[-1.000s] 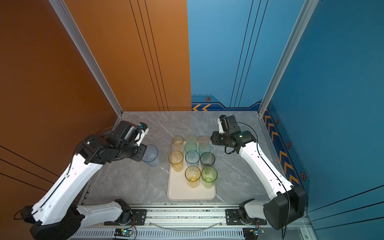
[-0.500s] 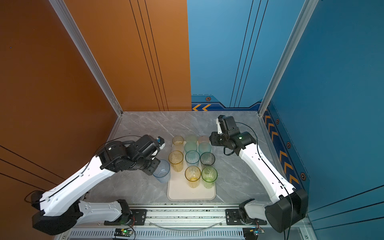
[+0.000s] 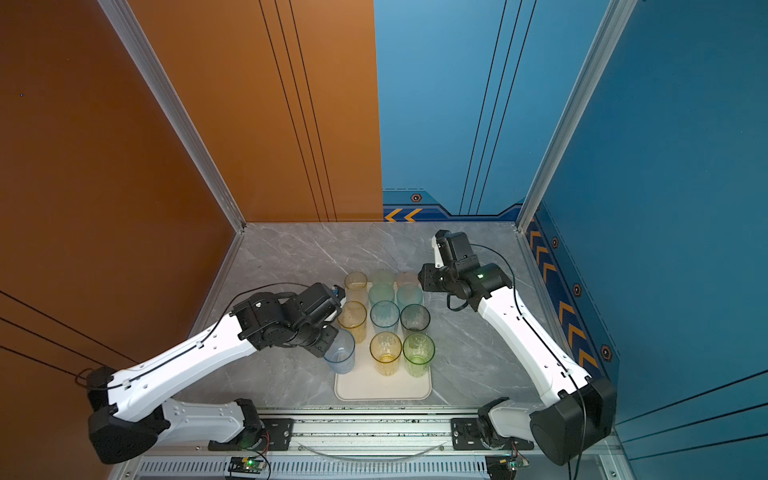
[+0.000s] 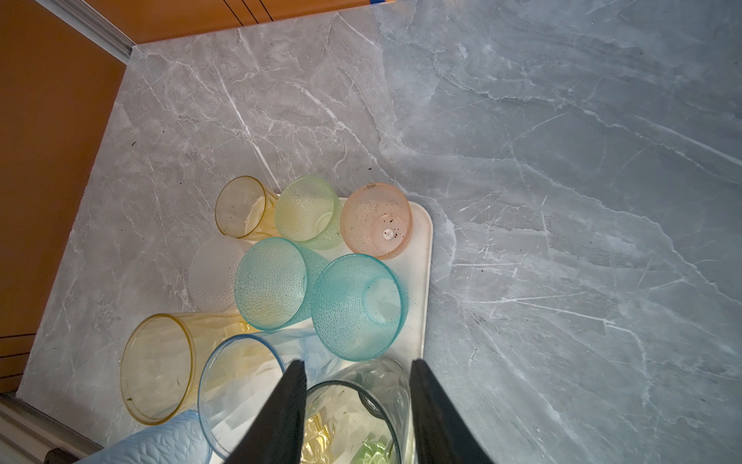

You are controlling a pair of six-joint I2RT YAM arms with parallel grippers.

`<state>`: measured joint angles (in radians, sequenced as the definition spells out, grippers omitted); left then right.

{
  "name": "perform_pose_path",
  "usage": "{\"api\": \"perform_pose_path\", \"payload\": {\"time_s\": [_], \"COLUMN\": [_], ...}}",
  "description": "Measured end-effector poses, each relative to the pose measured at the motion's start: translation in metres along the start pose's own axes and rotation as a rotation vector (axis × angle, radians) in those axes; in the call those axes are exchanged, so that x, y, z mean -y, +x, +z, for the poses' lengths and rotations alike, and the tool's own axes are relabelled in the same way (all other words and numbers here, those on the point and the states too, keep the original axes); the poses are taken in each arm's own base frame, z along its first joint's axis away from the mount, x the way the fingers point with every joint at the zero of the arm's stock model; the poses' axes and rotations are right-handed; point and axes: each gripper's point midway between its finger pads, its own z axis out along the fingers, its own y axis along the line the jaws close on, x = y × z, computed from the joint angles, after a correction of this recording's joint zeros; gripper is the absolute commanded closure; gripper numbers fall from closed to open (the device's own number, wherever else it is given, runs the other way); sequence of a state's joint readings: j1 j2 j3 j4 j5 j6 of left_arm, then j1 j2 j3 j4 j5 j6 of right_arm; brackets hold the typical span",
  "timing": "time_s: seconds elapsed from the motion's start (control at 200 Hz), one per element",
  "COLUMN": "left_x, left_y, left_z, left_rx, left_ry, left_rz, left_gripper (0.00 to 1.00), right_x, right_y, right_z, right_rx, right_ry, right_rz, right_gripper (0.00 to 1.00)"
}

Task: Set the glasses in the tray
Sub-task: 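Swing the pale-blue glass with the left gripper over the tray's nearest edge, then lower the pale-blue glass with the left gripper beside the yellow glasses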

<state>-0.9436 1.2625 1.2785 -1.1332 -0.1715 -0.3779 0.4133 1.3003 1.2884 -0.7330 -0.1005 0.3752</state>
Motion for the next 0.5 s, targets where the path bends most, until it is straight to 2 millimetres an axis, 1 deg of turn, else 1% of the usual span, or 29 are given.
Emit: {"api": "perform_pose_path", "payload": {"time_s": [0.14,0.32,0.501], "left_x": [0.003,0.007,0.011], "left_y": [0.000,-0.003,-0.001], "left_z": [0.010,0.017,0.027], "left_rx": [-0.005,0.003,-0.011], "left_ry": [0.006,0.019,0.029], "left_rz": [-0.009,-0.015,-0.014], "left_gripper": [1.00,1.00,1.00], "right_x": [0.000,-0.001,-0.001], "right_y": [-0.001,-0.002,-0.002], "right_z": [0.000,-0.001,-0.001], "right_rx": [0.002,0.001,0.000], "right_ry": [-0.001,0.000,0.000], "right_rz": [0.000,0.000,0.000], "right_gripper": [0.58,0.58,0.58]}}
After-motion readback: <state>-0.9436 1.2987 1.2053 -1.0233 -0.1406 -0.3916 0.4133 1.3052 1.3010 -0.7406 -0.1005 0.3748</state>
